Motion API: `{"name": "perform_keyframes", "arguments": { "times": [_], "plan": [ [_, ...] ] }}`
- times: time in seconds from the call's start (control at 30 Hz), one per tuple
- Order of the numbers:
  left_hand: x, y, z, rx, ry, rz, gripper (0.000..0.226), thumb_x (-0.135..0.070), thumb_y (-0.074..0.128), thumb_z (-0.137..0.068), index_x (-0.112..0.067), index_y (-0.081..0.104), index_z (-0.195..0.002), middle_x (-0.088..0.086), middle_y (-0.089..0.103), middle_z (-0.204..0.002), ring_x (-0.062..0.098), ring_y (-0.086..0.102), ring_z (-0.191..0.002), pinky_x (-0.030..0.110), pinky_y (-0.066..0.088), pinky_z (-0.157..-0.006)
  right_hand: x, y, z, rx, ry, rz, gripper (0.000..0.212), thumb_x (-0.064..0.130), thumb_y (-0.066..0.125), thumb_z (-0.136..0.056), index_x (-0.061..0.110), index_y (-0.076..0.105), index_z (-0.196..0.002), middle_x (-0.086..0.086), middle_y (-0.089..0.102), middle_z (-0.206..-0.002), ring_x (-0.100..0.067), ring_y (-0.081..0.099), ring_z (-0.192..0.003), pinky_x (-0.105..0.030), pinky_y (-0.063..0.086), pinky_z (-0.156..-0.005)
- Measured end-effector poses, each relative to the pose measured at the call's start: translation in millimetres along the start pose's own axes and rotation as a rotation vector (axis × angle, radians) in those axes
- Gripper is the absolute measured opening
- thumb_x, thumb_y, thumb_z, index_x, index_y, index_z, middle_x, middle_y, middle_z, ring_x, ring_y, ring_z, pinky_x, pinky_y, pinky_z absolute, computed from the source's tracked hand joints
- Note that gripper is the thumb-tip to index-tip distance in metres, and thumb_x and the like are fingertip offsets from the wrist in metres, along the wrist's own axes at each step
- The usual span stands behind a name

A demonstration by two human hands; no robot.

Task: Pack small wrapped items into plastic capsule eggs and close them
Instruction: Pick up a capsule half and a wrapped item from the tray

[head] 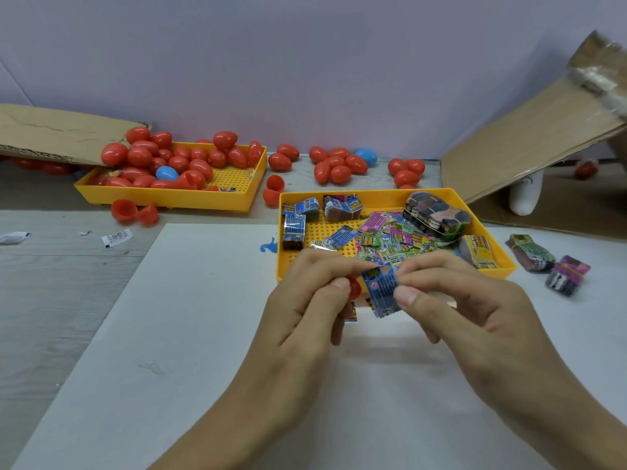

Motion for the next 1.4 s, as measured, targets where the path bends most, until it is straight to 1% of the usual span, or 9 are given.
{"name": "perform_keyframes", "arguments": {
  "times": [0.07,0.17,0.3,0.47,0.7,0.9,1.03,1.17,1.4],
  "plan": [
    [-4.3,0.5,1.0,-0.010,0.044,-0.075,0.022,-0.037,0.052,-0.090,-0.028,0.072,-0.093,-0.009,0.058,-0.093,0.010,0.055,-0.071,0.021,0.043,-0.063,1.0,-0.1,-0.1,0.000,-0.007,0.002,0.011,0.024,0.067,-0.076,0.028,0.076,-0.069,0.011,0.066,-0.093,-0.003,0.057,-0.065,-0.015,0.041,-0.051],
    [-7.3,-1.0,0.6,-0.051,0.084,-0.181,0.009,-0.027,0.064,-0.090,-0.026,0.072,-0.088,-0.009,0.060,-0.092,0.008,0.058,-0.075,0.015,0.042,-0.061,3.5,1.7,0.8,0.017,-0.030,0.037,0.008,0.026,0.070,-0.075,0.031,0.077,-0.074,0.011,0.065,-0.094,-0.008,0.061,-0.076,-0.022,0.047,-0.055],
    [-9.7,-5.5,-0.3,-0.095,0.099,-0.213,0.011,-0.022,0.061,-0.089,-0.025,0.072,-0.087,-0.007,0.060,-0.092,0.011,0.060,-0.080,0.012,0.041,-0.060,10.9,-2.1,1.9,0.005,-0.065,0.137,0.017,0.047,0.064,-0.072,0.041,0.078,-0.081,0.014,0.050,-0.092,-0.018,0.054,-0.081,-0.029,0.047,-0.069],
    [-13.4,-2.2,0.8,-0.075,0.128,-0.216,0.014,-0.022,0.061,-0.090,-0.026,0.074,-0.091,-0.005,0.060,-0.094,0.009,0.060,-0.078,0.011,0.041,-0.059,9.6,1.2,0.0,0.074,-0.004,-0.018,0.011,0.024,0.070,-0.072,0.022,0.080,-0.074,0.010,0.062,-0.085,0.000,0.058,-0.074,-0.008,0.043,-0.060],
    [-7.5,3.0,0.9,-0.010,0.087,-0.155,0.013,-0.028,0.064,-0.091,-0.030,0.075,-0.096,-0.011,0.061,-0.095,0.009,0.060,-0.074,0.020,0.045,-0.059,6.8,4.9,-1.2,0.091,0.026,-0.034,0.018,0.013,0.065,-0.076,0.021,0.081,-0.079,-0.004,0.073,-0.077,-0.008,0.064,-0.059,-0.020,0.051,-0.052],
    [-4.0,2.9,0.9,0.025,0.045,-0.081,0.023,-0.029,0.057,-0.089,-0.027,0.076,-0.103,-0.009,0.060,-0.092,0.011,0.059,-0.072,0.026,0.049,-0.059,6.2,2.0,-0.7,0.052,0.009,-0.031,0.019,0.018,0.085,-0.066,0.034,0.080,-0.075,-0.001,0.074,-0.070,-0.007,0.066,-0.058,-0.016,0.049,-0.051],
    [3.9,2.2,0.1,0.050,-0.039,0.038,0.044,-0.010,0.043,-0.089,-0.031,0.073,-0.114,0.002,0.058,-0.098,0.016,0.057,-0.077,0.026,0.050,-0.064,9.2,0.5,0.4,0.015,-0.018,0.022,0.015,0.041,0.076,-0.061,0.038,0.078,-0.075,0.004,0.074,-0.075,-0.004,0.065,-0.060,-0.027,0.053,-0.054],
    [4.5,-0.3,0.4,0.006,-0.043,-0.010,0.039,-0.018,0.052,-0.090,-0.033,0.063,-0.124,-0.002,0.066,-0.102,0.015,0.066,-0.073,0.027,0.055,-0.067,10.2,-2.1,-0.4,0.010,-0.031,0.046,0.018,0.024,0.080,-0.065,0.038,0.077,-0.074,0.007,0.072,-0.071,-0.004,0.062,-0.059,-0.022,0.049,-0.051],
    [-0.8,-0.8,0.1,0.007,-0.033,0.063,0.037,-0.008,0.056,-0.084,-0.024,0.072,-0.113,0.009,0.067,-0.106,0.018,0.071,-0.084,0.017,0.055,-0.073,10.1,-8.0,-1.0,-0.029,-0.038,0.077,0.019,0.023,0.078,-0.064,0.039,0.076,-0.074,0.005,0.072,-0.072,-0.011,0.062,-0.056,-0.029,0.049,-0.050]
  ]
}}
Point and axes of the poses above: each hand's wrist, its own z-axis away from the middle knuckle, its own y-axis out of the palm, x = y × z, the point moved 9 cm from there along -z, towards the middle knuckle
